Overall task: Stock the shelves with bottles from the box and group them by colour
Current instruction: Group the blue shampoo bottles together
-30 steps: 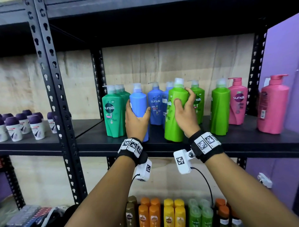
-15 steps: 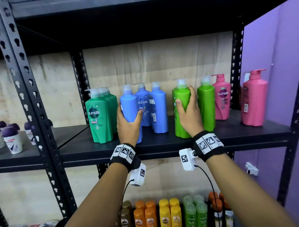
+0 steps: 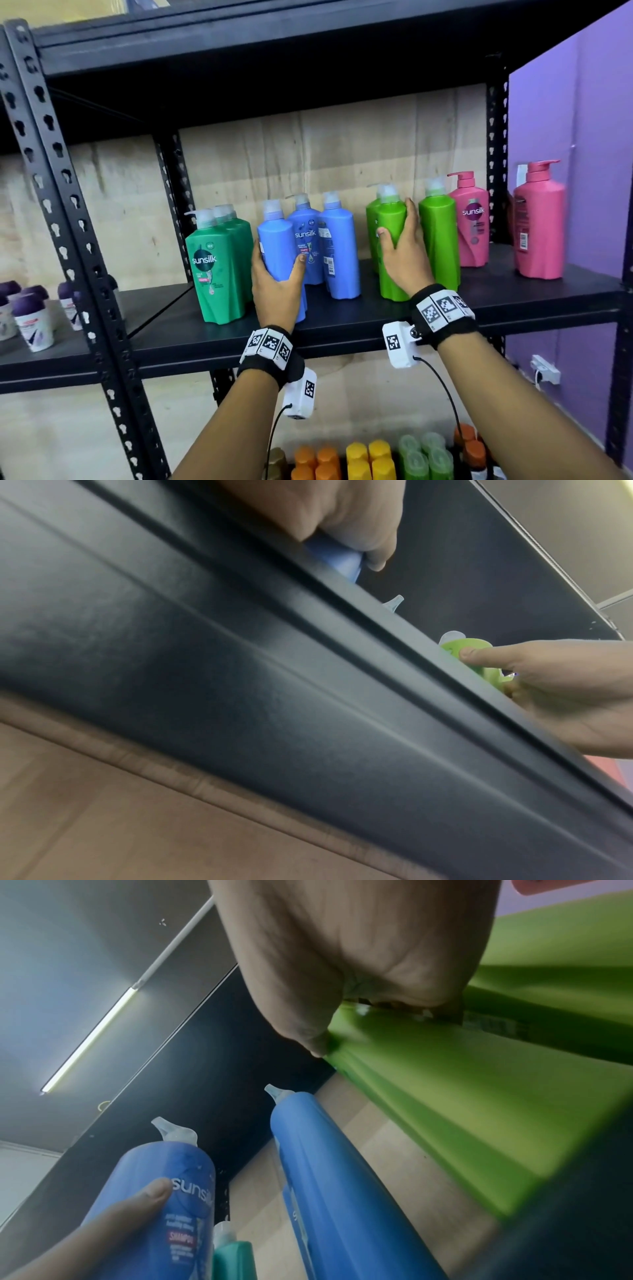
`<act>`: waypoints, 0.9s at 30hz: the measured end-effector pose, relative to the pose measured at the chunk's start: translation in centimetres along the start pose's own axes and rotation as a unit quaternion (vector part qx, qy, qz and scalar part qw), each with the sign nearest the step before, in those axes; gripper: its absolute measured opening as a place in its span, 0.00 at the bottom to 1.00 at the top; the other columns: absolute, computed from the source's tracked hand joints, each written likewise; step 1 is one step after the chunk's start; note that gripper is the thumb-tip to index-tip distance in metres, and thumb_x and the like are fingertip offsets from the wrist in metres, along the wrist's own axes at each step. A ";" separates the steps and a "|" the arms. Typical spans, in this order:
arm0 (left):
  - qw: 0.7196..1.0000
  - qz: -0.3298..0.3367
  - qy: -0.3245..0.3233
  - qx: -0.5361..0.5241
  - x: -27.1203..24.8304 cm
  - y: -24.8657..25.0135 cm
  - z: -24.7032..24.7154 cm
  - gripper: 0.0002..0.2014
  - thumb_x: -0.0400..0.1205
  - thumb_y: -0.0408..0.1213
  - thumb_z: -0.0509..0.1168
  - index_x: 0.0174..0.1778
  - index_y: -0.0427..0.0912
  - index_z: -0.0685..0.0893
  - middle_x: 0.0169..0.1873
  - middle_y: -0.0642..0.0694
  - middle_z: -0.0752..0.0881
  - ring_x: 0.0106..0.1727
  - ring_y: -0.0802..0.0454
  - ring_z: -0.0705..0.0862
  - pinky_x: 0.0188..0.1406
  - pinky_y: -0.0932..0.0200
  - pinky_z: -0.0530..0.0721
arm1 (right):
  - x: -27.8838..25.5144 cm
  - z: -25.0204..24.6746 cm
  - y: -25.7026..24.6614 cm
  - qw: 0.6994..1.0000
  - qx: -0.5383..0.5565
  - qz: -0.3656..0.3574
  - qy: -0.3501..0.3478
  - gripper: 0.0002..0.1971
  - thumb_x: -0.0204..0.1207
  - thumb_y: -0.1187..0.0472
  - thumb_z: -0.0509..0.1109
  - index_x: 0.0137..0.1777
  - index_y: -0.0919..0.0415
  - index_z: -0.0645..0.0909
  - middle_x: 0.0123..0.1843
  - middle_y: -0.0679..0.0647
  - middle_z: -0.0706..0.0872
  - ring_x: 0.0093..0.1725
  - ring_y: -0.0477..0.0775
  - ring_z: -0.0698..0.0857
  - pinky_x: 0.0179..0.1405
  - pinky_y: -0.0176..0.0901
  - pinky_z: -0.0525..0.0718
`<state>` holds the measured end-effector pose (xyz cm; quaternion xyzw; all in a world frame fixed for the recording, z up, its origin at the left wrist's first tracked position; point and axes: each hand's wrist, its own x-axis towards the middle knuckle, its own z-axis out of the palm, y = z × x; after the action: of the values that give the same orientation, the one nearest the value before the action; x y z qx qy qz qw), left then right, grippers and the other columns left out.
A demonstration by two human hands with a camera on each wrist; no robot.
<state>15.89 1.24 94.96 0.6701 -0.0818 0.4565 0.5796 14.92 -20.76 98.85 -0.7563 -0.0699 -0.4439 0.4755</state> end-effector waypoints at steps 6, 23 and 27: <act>1.000 -0.007 0.001 -0.002 0.0 -0.2 0.1 0.42 0.73 0.62 0.74 0.81 0.57 0.68 0.75 0.56 0.78 0.75 0.55 0.78 0.75 0.46 0.78 | -0.8 -1.2 -2.0 0.997 -0.069 -0.038 0.001 0.33 0.83 0.63 0.69 0.85 0.66 0.62 0.83 0.66 0.62 0.83 0.65 0.66 0.83 0.45 0.62; 0.999 -0.031 0.010 0.005 -0.1 0.0 0.0 0.40 0.73 0.63 0.75 0.79 0.59 0.67 0.73 0.57 0.81 0.69 0.57 0.81 0.63 0.58 0.79 | -0.2 3.7 -3.7 0.981 -0.033 0.047 -0.188 0.45 0.83 0.48 0.70 0.89 0.63 0.47 0.90 0.57 0.55 0.87 0.54 0.59 0.84 0.43 0.58; 0.999 -0.048 -0.003 -0.006 0.1 -0.3 0.1 0.40 0.72 0.63 0.76 0.78 0.57 0.68 0.71 0.56 0.83 0.67 0.55 0.83 0.58 0.60 0.77 | 0.8 5.7 -2.8 0.971 0.071 0.116 -0.198 0.45 0.82 0.50 0.72 0.89 0.61 0.48 0.88 0.56 0.63 0.82 0.56 0.70 0.81 0.55 0.71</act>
<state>16.18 1.28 94.84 0.6711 -0.0538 0.4257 0.6045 17.31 -15.04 100.42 -0.7965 -0.1061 -0.2210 0.5527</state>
